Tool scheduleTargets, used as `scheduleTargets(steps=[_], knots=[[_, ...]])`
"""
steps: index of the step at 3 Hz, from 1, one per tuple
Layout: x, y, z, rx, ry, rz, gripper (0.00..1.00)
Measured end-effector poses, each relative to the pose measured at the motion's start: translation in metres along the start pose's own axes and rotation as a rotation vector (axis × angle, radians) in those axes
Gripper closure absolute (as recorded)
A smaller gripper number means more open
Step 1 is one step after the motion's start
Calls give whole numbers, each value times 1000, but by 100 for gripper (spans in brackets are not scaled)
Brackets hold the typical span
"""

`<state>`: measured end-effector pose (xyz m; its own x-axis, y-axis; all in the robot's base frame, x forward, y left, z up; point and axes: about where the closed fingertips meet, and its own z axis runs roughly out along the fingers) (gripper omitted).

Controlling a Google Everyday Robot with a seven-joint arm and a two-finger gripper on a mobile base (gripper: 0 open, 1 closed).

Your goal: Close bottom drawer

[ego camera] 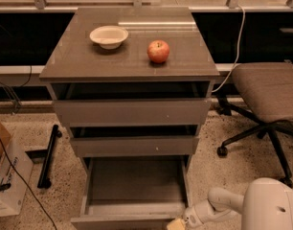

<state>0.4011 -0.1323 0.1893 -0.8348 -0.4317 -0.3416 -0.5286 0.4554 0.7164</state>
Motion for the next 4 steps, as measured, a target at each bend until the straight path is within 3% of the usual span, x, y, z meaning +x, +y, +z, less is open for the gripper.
scheduleTargets(steps=[2,3,4], knots=[[-2,-2,3,19,7,-6,100],[-21,-11,7,65,-3,-64,100],[-21,-11,7,65,-3,-64,100]])
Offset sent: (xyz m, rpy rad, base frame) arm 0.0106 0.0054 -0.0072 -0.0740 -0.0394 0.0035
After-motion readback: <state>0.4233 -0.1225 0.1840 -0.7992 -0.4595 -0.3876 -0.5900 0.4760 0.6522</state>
